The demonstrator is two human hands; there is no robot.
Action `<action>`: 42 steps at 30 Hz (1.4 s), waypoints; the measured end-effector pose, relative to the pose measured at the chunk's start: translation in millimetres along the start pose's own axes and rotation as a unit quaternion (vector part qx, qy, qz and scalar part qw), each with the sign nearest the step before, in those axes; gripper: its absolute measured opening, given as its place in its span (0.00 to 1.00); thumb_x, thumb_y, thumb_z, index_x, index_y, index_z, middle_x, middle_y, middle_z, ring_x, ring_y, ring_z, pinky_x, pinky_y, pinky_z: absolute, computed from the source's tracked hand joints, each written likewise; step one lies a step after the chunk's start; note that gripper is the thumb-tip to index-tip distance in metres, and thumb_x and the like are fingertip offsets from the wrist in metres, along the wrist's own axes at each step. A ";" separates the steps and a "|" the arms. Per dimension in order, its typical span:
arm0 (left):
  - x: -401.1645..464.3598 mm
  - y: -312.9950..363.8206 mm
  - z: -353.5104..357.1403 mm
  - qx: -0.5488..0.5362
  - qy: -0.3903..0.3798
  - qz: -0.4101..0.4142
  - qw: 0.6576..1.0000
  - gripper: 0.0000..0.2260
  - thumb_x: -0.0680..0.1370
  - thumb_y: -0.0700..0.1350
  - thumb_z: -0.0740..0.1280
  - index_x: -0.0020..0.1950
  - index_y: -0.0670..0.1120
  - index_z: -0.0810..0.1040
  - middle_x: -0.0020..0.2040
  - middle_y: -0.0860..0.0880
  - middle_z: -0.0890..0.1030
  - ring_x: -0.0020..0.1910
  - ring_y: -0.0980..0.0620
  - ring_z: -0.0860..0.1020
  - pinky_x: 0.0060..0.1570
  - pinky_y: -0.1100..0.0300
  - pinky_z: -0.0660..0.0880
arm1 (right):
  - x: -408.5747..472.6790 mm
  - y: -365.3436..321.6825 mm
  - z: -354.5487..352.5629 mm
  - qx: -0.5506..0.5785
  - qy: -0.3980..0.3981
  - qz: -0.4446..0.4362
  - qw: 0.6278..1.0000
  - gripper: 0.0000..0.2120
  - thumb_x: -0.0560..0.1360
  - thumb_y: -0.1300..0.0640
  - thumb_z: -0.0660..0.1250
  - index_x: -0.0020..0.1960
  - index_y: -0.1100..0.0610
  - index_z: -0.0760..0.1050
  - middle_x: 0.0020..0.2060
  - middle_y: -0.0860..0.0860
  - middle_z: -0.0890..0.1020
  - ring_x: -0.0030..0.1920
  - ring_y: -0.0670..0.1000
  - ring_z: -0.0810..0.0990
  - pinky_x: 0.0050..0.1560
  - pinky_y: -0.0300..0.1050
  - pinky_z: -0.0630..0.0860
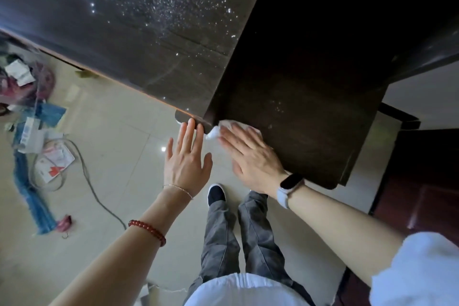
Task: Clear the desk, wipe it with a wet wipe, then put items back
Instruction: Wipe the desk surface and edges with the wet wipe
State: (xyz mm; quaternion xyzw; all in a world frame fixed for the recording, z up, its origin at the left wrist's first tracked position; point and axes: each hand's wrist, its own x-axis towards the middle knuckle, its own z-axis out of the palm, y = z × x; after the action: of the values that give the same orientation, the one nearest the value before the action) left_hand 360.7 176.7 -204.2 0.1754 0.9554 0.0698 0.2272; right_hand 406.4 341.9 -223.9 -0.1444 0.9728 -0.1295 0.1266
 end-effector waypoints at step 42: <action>-8.5 51.5 4.4 0.025 -0.028 0.122 0.992 0.25 0.78 0.51 0.55 0.73 0.47 0.55 0.76 0.45 0.53 0.75 0.45 0.49 0.71 0.49 0.53 | -50.4 16.3 3.8 0.150 0.183 0.478 0.846 0.24 0.78 0.55 0.48 0.72 0.59 0.57 0.74 0.59 0.56 0.73 0.62 0.49 0.71 0.60 0.47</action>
State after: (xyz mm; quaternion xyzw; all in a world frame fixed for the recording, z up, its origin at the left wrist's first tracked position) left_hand 385.5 221.7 -193.6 0.2985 0.9216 0.0681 0.2387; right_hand 450.1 371.9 -221.6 0.3859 0.8955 -0.2214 0.0124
